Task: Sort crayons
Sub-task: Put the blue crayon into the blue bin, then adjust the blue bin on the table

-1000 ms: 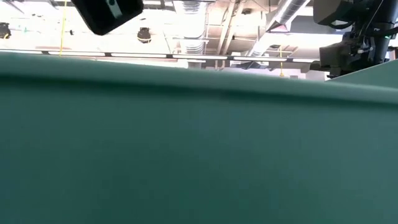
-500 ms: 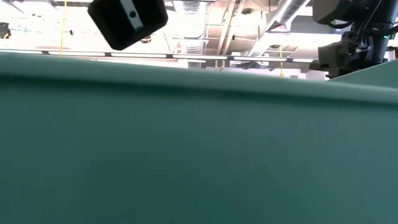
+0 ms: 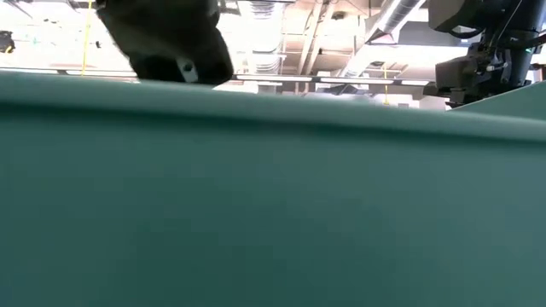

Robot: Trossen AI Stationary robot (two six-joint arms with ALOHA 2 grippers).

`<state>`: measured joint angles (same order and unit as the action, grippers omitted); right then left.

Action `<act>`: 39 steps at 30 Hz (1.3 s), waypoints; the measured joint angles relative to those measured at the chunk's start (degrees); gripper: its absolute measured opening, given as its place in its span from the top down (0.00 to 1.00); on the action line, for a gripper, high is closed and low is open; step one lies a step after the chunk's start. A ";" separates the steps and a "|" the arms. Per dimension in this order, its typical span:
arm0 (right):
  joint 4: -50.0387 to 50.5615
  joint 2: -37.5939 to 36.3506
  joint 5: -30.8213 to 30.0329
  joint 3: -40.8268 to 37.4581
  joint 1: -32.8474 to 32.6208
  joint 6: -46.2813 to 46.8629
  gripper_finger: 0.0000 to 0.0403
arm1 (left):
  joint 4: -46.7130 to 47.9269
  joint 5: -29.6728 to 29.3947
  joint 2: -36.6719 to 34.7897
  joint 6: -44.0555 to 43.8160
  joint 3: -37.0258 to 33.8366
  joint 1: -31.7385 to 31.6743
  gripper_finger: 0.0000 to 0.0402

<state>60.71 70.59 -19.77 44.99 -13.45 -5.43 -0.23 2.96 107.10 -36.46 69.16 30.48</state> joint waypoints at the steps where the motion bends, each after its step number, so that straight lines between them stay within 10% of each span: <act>1: 0.02 0.00 0.00 0.00 0.00 0.02 0.71 | 0.07 0.37 0.01 -0.05 -0.05 0.00 0.85; 9: 0.04 0.00 0.02 0.00 0.00 0.92 0.71 | 1.59 2.38 -0.85 0.21 0.22 0.24 0.80; 23: 0.04 0.00 0.09 0.00 0.00 1.41 0.71 | 37.08 -5.00 -1.60 -5.01 6.90 7.60 0.80; 39: -1.79 0.00 0.15 0.00 0.00 2.12 0.71 | 34.81 -11.13 -1.95 -3.02 6.94 9.56 0.80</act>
<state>58.92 70.59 -19.62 44.99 -13.45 -3.31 34.58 -8.16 105.15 -39.48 76.09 40.04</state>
